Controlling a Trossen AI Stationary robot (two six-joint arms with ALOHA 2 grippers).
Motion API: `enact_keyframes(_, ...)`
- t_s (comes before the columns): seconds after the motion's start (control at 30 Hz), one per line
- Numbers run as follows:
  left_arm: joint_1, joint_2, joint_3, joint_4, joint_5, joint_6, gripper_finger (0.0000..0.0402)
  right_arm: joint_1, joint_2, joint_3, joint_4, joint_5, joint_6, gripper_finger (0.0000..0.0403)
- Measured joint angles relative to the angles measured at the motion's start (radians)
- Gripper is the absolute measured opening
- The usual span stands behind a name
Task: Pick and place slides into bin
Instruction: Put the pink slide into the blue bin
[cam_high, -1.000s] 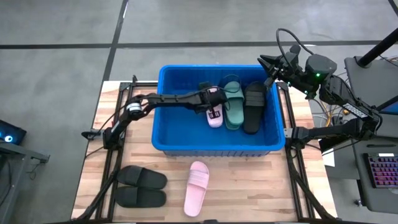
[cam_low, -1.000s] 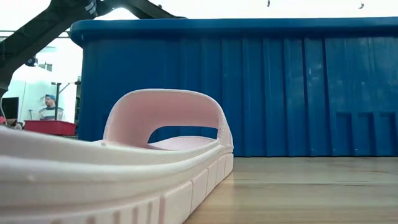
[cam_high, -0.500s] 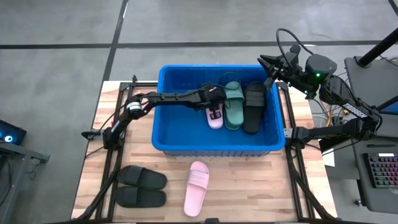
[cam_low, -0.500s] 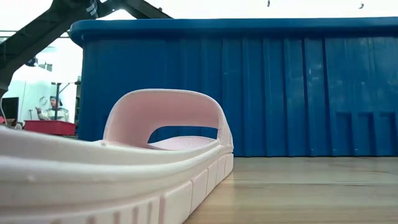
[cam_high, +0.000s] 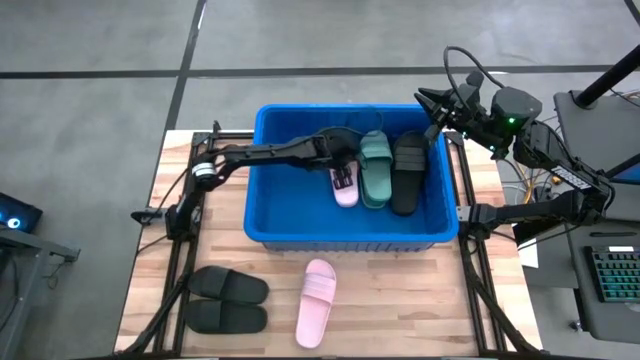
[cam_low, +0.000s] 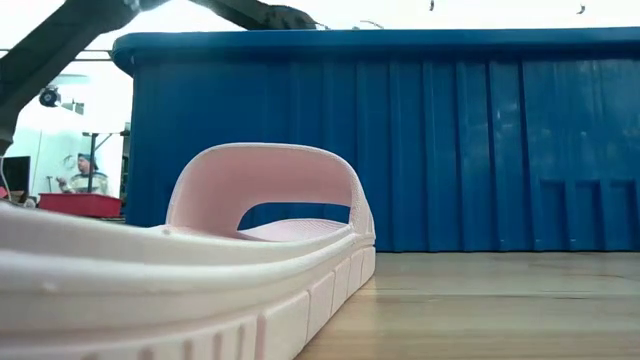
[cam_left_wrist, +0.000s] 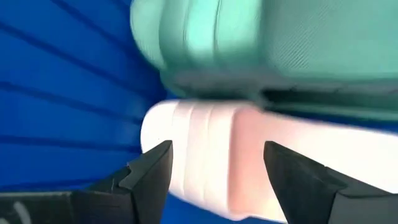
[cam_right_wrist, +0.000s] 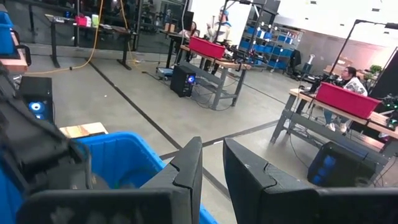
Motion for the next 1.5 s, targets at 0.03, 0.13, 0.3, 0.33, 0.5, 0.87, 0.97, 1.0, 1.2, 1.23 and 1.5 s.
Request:
enact_keyframes(0.03, -0.002, -0.019, 0.0, 0.0, 0.021, 0.0, 0.0237, 0.0, 0.0, 0.0, 0.0, 0.0, 0.0, 0.0057)
enact_keyframes(0.13, -0.007, -0.086, -0.001, -0.003, 0.095, -0.008, 0.0237, 0.0, 0.0, 0.0, 0.001, 0.0, 0.0, 0.0057)
enact_keyframes(0.3, -0.03, -0.215, -0.002, -0.047, 0.191, -0.012, 0.0237, 0.0, 0.0, 0.0, 0.003, 0.0, 0.001, 0.0057)
enact_keyframes(0.33, -0.035, -0.248, -0.002, -0.063, 0.193, -0.027, 0.0237, 0.0, 0.0, 0.0, 0.003, 0.0, 0.003, 0.0057)
enact_keyframes(0.5, -0.061, -0.415, -0.002, -0.109, 0.237, -0.134, 0.0238, 0.0, 0.0, 0.0, 0.003, 0.0, 0.004, 0.0057)
enact_keyframes(0.87, -0.22, -0.6, -0.005, -0.185, 0.432, -0.348, 0.0238, 0.0, 0.0, 0.0, 0.003, 0.0, 0.054, 0.0057)
enact_keyframes(0.97, -0.3, -0.606, -0.006, -0.218, 0.431, -0.389, 0.0238, 0.0, 0.0, 0.0, 0.003, 0.0, 0.118, 0.0057)
enact_keyframes(1.0, -0.326, -0.606, -0.006, -0.232, 0.429, -0.403, 0.0238, 0.0, 0.0, 0.0, 0.003, 0.0, 0.138, 0.0057)
enact_keyframes(1.2, -0.471, -0.579, -0.006, -0.317, 0.397, -0.49, 0.0238, 0.0, 0.0, 0.0, -0.008, -0.002, 0.191, 0.0056)
enact_keyframes(1.23, -0.494, -0.569, -0.006, -0.33, 0.386, -0.51, 0.0238, 0.0, 0.0, 0.0, -0.01, -0.004, 0.202, 0.0056)
enact_keyframes(1.5, -0.655, -0.454, -0.007, -0.414, 0.262, -0.561, 0.0238, 0.0, 0.0, 0.0, -0.069, -0.004, 0.271, 0.0056)
